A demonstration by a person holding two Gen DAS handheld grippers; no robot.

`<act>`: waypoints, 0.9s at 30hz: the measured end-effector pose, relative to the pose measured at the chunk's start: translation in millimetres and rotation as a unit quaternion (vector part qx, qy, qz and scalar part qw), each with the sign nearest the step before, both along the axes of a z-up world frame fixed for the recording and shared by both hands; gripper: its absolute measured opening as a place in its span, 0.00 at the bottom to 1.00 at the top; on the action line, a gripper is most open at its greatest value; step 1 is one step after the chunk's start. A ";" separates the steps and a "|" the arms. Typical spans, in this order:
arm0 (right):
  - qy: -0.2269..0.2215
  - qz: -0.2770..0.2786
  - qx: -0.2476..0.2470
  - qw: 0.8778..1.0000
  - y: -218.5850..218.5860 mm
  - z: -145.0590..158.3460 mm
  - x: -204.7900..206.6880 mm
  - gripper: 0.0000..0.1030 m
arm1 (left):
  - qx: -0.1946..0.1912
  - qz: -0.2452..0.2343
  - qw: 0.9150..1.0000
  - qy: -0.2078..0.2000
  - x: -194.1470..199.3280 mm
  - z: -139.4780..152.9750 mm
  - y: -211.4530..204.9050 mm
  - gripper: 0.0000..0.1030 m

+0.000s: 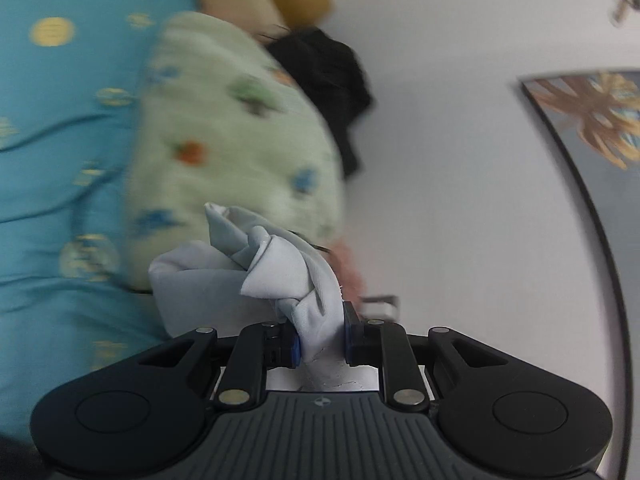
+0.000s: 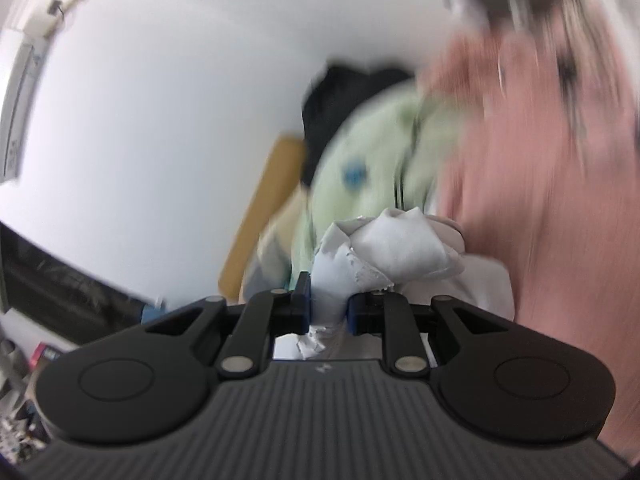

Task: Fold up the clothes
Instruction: 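Lift the folded T-shirt with both grippers and carry it onto the pink blanket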

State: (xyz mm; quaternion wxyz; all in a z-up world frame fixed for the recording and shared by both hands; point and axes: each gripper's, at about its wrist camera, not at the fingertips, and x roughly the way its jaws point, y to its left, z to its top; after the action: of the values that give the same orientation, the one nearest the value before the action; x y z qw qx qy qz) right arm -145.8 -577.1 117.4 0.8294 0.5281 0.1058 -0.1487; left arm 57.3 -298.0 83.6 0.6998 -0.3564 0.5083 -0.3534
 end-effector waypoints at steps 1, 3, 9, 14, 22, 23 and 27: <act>-0.009 -0.017 -0.021 1.000 -17.9 18.2 -8.5 0.19 | -0.008 -0.012 1.000 -0.009 -2.8 2.7 -20.3 0.19; -0.029 -0.054 -0.059 0.996 -42.2 48.5 -24.1 0.19 | -0.024 -0.036 0.999 -0.027 -8.4 8.0 -60.9 0.19; -0.001 -0.130 -0.166 0.977 -63.0 45.9 -60.0 0.19 | -0.072 -0.107 0.988 -0.081 -25.1 24.1 -182.6 0.19; 0.083 -0.135 -0.101 0.982 -53.9 -55.4 -102.5 0.20 | 0.012 -0.171 0.980 -0.102 -63.7 -57.2 -187.8 0.19; 0.109 -0.140 -0.049 0.983 -25.9 -112.3 -149.9 0.25 | 0.062 -0.191 0.963 -0.179 -107.5 -74.9 -143.1 0.30; 0.117 -0.137 -0.054 0.982 -23.1 -107.1 -152.0 0.25 | 0.070 -0.190 0.961 -0.189 -110.6 -67.7 -137.3 0.32; 0.145 -0.125 -0.088 0.978 -1.3 -81.7 -168.7 0.25 | 0.080 -0.190 0.949 -0.237 -131.9 -26.0 -107.9 0.53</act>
State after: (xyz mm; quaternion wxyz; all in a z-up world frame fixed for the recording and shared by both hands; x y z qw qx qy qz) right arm -314.5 -578.4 35.7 0.8234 0.4352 0.1447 -0.3344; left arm -74.6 -406.0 57.6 0.7461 -0.1016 0.4129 -0.5124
